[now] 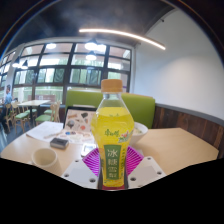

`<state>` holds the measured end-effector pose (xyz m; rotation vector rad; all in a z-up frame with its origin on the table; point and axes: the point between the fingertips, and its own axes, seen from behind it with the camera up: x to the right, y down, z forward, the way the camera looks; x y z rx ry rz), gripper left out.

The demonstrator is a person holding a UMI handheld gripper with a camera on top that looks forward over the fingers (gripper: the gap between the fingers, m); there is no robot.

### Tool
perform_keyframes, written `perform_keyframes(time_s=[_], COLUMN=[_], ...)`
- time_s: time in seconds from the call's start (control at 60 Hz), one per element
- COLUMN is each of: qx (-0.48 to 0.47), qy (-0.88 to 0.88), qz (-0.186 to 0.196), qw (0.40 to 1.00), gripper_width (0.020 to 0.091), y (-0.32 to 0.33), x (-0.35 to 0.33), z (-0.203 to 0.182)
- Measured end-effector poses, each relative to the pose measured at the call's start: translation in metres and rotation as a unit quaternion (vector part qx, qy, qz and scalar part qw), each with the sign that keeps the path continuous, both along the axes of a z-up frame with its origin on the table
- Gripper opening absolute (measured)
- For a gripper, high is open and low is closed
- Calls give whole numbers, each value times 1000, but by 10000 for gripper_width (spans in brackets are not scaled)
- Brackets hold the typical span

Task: Pour water

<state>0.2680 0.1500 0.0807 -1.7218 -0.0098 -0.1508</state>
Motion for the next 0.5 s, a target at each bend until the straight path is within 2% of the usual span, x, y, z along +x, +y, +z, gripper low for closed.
perform_keyframes(time_s=[0.017, 0.083, 0.117, 0.2, 0.267, 0.317, 0.417, 0.433, 0.5], qx=[-11, -43, -20, -29, -25, -24, -29, -30, -37], qy=[1, 5, 8, 43, 61, 63, 51, 47, 37], qz=[-3, -8, -10, -24, -21, -20, -20, -24, -30], qw=[1000, 999, 1000, 998, 998, 998, 998, 998, 998], gripper_width=[286, 291, 294, 284, 286, 325, 520, 570, 864], y=[-14, -10, -7, -20, -20, -22, -24, -26, -40], x=[-25, -18, -15, -24, -24, -24, -24, -23, -22], z=[7, -19, -8, -18, -16, -16, -14, -15, -11])
